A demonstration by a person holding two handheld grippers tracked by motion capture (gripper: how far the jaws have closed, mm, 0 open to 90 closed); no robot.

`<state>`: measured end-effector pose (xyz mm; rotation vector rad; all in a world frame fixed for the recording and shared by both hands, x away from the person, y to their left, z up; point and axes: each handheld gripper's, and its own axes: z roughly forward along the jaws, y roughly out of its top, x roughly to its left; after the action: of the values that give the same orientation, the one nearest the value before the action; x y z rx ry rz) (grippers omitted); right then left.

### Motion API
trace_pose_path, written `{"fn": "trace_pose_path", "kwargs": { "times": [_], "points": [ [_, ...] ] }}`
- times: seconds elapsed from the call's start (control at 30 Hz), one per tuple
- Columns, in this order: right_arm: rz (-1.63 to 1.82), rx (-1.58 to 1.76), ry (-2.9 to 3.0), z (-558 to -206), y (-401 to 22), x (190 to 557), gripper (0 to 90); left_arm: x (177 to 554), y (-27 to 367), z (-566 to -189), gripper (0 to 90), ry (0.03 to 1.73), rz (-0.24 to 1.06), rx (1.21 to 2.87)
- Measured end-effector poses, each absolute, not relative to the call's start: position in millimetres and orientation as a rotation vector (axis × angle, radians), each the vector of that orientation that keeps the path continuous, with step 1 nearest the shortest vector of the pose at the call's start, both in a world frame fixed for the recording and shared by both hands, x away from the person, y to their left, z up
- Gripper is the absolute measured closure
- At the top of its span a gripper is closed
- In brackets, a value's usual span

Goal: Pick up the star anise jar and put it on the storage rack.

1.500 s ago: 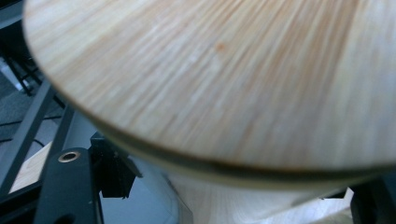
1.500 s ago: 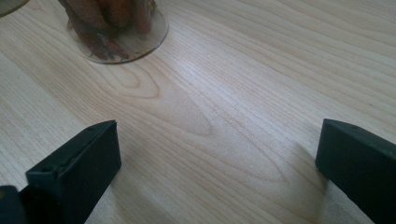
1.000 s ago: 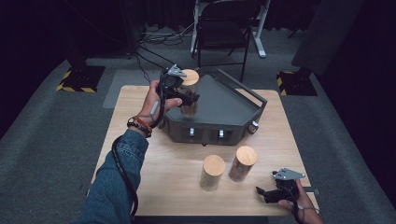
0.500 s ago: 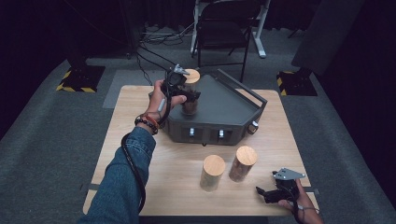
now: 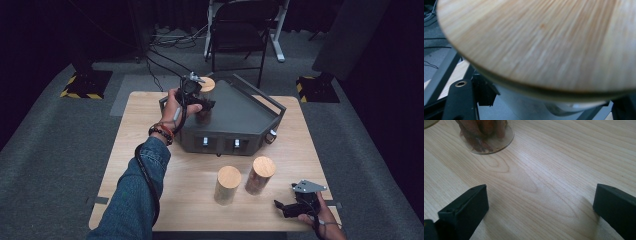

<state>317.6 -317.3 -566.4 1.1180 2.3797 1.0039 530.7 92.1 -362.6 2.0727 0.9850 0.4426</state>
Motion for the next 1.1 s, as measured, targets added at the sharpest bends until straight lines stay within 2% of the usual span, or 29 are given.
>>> {"fn": "trace_pose_path", "kwargs": {
  "times": [0.83,0.97,1.1],
  "points": [
    [1.004,1.118,2.38,-566.4,-317.3,317.6,0.0,529.9,92.4,-364.2,21.8,0.976,0.467,2.054],
    [1.004,1.118,2.38,-566.4,-317.3,317.6,0.0,529.7,93.5,-365.0,18.3,0.978,0.476,2.064],
    [1.004,1.118,2.38,-566.4,-317.3,317.6,0.0,527.5,93.8,-365.4,6.4,0.979,0.497,2.049]
  ]
}}
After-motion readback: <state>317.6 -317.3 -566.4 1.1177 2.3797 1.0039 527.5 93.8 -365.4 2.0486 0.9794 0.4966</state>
